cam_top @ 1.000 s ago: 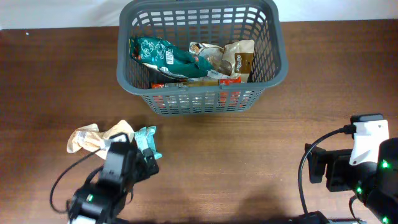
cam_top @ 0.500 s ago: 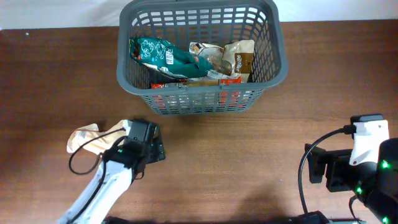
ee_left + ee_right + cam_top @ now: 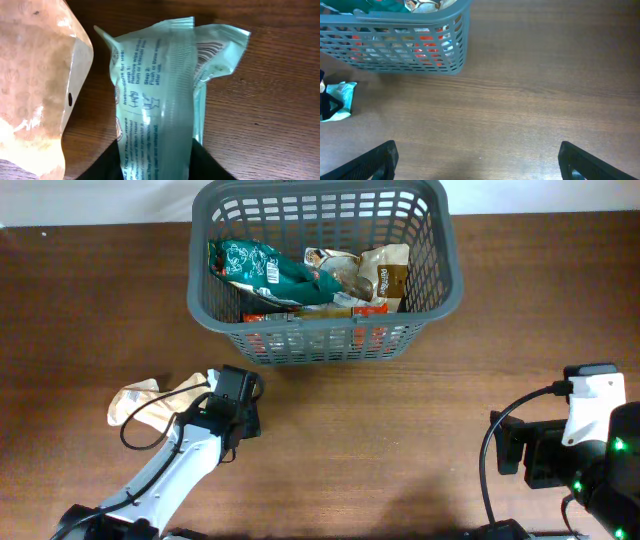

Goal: Pack container
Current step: 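Move the left gripper to the mint-green packet and grasp it, then carry the mint-green packet into the basket and release it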

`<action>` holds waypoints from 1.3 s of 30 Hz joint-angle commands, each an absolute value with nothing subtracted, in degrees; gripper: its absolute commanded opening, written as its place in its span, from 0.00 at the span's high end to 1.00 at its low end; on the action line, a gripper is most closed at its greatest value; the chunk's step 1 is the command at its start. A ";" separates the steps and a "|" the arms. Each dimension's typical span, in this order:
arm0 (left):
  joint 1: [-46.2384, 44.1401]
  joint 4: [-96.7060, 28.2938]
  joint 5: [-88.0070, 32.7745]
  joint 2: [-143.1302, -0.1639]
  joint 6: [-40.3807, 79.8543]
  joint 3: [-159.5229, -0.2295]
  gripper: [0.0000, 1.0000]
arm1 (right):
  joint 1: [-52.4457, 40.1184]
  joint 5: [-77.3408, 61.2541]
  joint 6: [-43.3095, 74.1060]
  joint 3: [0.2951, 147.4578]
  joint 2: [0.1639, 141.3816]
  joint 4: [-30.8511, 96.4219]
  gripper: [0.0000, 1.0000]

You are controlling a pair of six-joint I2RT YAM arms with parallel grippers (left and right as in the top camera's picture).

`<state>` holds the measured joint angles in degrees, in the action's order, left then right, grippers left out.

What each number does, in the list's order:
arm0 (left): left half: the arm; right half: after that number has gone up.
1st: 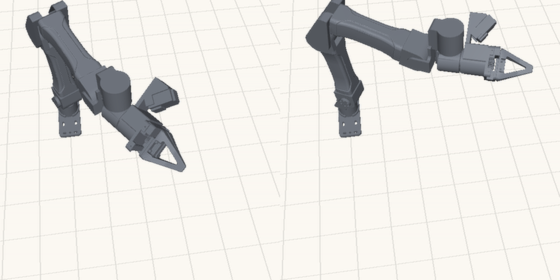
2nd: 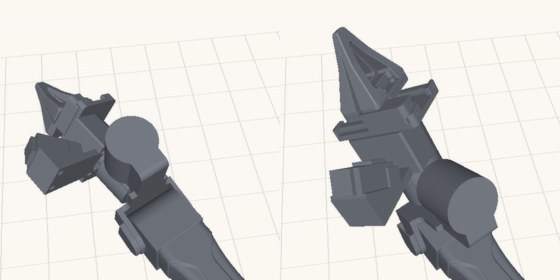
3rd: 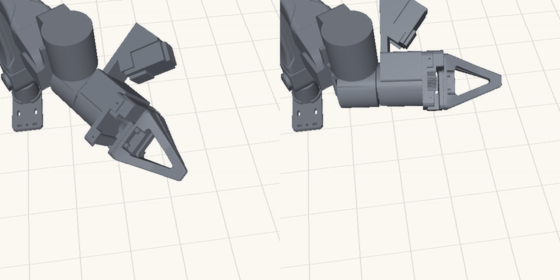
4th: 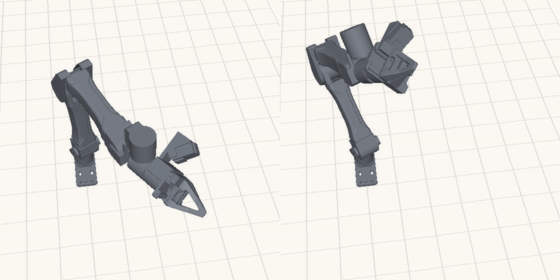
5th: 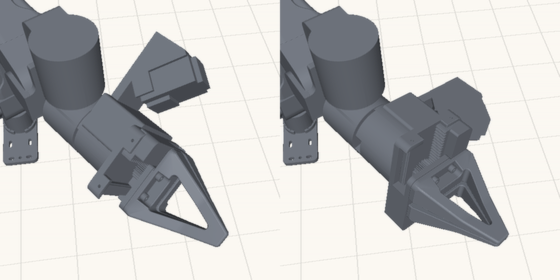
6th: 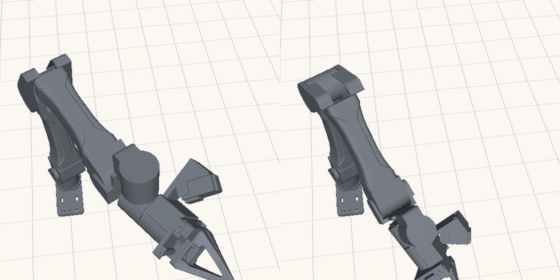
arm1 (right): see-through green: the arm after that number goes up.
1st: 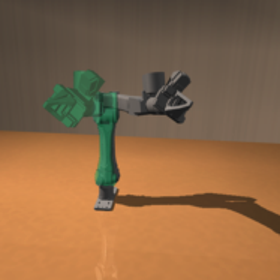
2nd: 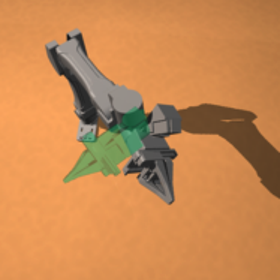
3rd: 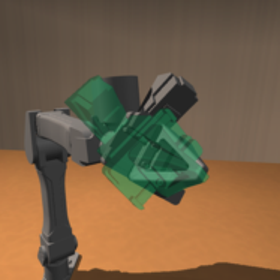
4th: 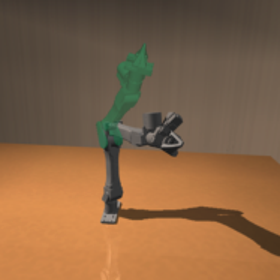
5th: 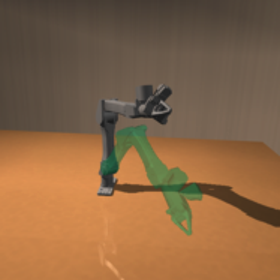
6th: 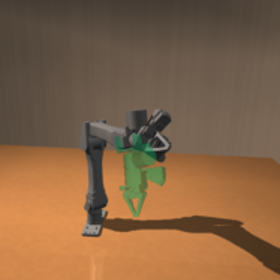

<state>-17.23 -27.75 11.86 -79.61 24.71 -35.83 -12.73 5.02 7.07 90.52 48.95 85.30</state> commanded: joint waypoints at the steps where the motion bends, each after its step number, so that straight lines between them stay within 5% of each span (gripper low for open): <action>1: -17.47 -27.64 11.62 -79.96 24.53 -35.48 0.71 | -12.45 4.93 7.11 90.54 49.06 85.21 0.01; 15: -17.47 -29.67 11.60 -78.37 25.61 -36.80 0.93 | -12.45 4.93 7.11 90.54 49.06 85.21 0.01; 31: -17.47 -58.22 17.85 -39.18 29.28 -56.58 0.95 | -12.45 4.93 7.09 90.54 49.06 85.21 0.01; 39: -17.47 -47.77 6.15 -44.36 16.56 -66.46 0.91 | -12.45 4.93 7.09 90.54 49.06 85.21 0.01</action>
<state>-17.23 -51.99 13.30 -39.62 24.27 -62.92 -12.73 5.02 7.11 90.52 48.95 85.27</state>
